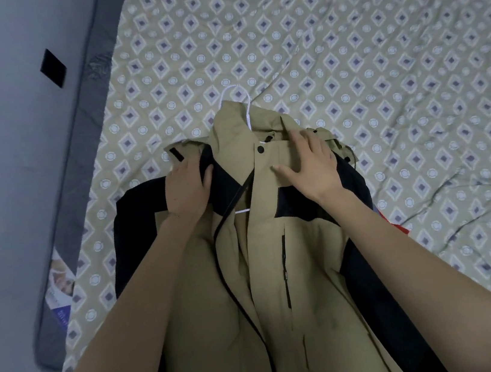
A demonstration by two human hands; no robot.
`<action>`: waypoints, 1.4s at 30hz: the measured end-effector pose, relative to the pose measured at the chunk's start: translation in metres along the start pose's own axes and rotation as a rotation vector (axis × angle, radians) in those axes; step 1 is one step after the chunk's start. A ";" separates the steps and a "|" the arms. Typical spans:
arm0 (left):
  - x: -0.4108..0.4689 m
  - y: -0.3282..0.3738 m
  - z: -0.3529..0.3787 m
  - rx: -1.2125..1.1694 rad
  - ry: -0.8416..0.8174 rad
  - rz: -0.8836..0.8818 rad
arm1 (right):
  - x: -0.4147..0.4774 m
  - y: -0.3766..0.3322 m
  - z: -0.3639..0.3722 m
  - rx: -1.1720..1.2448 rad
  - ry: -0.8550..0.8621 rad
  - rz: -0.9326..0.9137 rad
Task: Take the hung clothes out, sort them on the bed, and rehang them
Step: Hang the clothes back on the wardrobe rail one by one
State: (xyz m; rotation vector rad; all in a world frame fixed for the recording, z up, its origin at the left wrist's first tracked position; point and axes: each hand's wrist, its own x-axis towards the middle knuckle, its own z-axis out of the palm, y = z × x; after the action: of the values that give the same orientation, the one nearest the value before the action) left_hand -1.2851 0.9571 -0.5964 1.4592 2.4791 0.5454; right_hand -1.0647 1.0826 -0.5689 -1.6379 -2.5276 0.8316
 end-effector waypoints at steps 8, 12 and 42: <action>-0.029 0.014 -0.062 -0.172 0.105 0.087 | -0.013 -0.028 -0.036 0.020 -0.051 -0.049; -0.042 0.030 -0.092 -0.216 0.092 0.089 | -0.040 -0.040 -0.063 0.102 0.047 -0.012; -0.307 0.240 -0.264 -0.087 0.375 -0.217 | -0.276 -0.036 -0.261 0.344 0.047 -0.454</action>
State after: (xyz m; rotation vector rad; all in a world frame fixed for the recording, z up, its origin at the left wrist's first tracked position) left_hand -1.0405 0.7398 -0.2579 1.1191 2.8057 0.9421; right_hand -0.8944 0.9460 -0.2551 -0.9249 -2.4023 1.0725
